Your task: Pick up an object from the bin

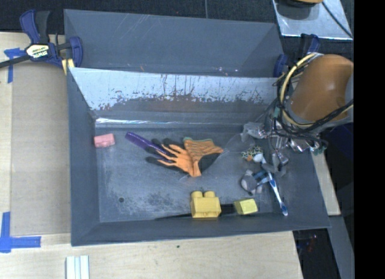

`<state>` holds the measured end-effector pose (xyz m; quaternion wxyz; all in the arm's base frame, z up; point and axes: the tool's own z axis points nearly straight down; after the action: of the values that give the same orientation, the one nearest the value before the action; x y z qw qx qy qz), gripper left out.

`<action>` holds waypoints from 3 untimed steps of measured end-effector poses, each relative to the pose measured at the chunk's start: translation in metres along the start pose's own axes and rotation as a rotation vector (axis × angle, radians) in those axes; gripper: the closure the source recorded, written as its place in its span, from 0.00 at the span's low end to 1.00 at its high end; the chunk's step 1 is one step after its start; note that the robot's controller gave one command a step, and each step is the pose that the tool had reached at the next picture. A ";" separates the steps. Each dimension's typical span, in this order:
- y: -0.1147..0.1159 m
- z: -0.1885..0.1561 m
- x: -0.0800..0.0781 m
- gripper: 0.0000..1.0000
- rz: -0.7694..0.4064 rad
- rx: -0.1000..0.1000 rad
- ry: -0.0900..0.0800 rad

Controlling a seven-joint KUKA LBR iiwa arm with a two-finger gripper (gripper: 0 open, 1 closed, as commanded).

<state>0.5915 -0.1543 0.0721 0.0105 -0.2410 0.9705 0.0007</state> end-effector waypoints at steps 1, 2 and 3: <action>0.153 0.001 -0.092 1.00 0.264 0.011 -0.003; 0.159 0.001 -0.096 1.00 0.260 0.007 -0.004; 0.159 -0.006 -0.096 1.00 0.259 0.009 -0.007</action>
Offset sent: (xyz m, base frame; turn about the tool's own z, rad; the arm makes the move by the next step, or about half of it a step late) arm 0.0000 0.0000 0.0000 0.0000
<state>0.6024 0.0309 0.0795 0.0149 -0.1134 0.9934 -0.0013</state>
